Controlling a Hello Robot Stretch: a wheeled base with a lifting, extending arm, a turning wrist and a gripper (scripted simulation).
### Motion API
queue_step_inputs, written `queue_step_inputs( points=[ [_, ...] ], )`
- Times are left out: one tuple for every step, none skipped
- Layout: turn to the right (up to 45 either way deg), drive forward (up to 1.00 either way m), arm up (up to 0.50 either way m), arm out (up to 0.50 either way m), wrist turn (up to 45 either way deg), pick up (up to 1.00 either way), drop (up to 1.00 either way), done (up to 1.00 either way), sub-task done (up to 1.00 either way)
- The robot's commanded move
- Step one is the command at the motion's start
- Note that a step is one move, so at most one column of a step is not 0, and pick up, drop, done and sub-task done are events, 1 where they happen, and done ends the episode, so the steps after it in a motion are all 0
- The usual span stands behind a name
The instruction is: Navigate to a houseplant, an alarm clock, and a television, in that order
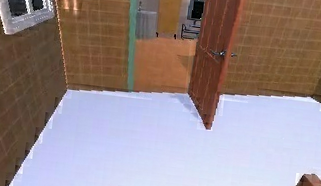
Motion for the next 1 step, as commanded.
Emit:
queue_step_inputs(
  points=[
    [0.0, 1.00, 0.00, 0.00, 0.0, 0.00, 0.00, 0.00, 0.00]
  ],
)
